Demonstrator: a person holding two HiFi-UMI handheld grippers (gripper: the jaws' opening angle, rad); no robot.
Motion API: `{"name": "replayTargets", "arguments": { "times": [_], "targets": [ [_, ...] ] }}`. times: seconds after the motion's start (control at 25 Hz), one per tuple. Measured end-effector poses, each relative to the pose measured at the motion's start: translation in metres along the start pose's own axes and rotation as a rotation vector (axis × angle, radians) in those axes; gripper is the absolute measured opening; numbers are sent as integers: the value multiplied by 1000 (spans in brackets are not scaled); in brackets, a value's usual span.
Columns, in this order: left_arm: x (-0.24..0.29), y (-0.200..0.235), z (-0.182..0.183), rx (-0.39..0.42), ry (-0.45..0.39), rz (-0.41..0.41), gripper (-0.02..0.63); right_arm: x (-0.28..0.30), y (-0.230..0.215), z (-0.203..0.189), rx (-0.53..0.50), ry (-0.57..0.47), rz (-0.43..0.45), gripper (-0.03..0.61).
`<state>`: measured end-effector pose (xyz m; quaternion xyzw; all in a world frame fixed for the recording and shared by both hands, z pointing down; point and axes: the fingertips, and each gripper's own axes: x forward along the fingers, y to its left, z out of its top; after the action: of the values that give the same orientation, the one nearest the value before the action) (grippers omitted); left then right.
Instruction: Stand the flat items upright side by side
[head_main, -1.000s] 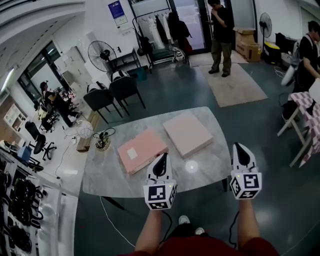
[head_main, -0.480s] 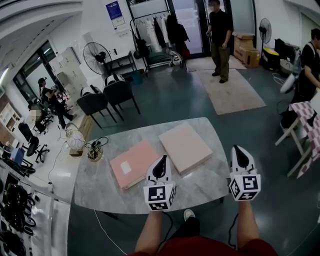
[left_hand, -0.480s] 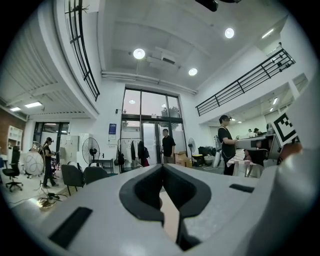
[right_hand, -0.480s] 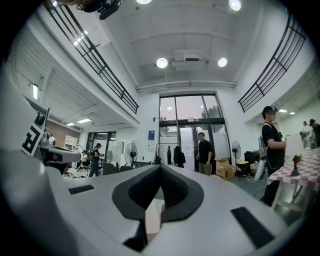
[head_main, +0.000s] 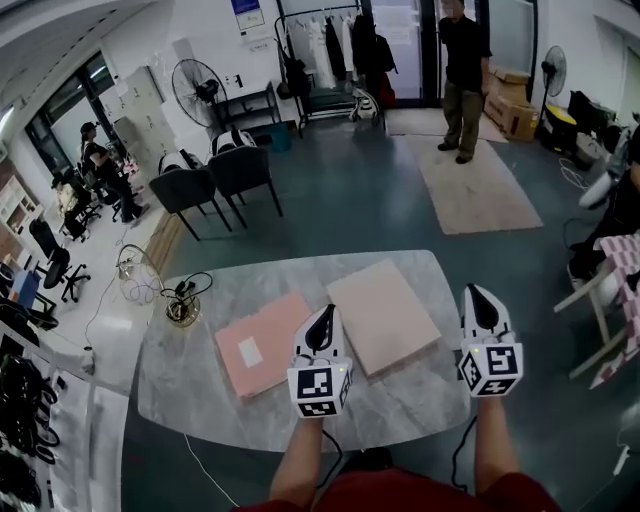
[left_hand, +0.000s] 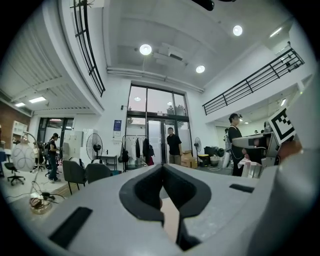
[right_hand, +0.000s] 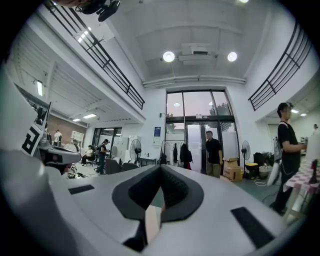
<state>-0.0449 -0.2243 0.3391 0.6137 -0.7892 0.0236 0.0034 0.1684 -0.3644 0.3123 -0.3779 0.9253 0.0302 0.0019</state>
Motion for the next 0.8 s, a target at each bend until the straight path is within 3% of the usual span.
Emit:
{"name": "replayTargets", "arguments": {
  "times": [0.4, 0.8],
  "targets": [
    [47, 51, -43, -62, 80, 25, 7, 84, 33, -23, -48, 74, 78, -2],
    [69, 51, -87, -67, 198, 54, 6, 129, 37, -67, -36, 161, 168, -2]
  ]
}}
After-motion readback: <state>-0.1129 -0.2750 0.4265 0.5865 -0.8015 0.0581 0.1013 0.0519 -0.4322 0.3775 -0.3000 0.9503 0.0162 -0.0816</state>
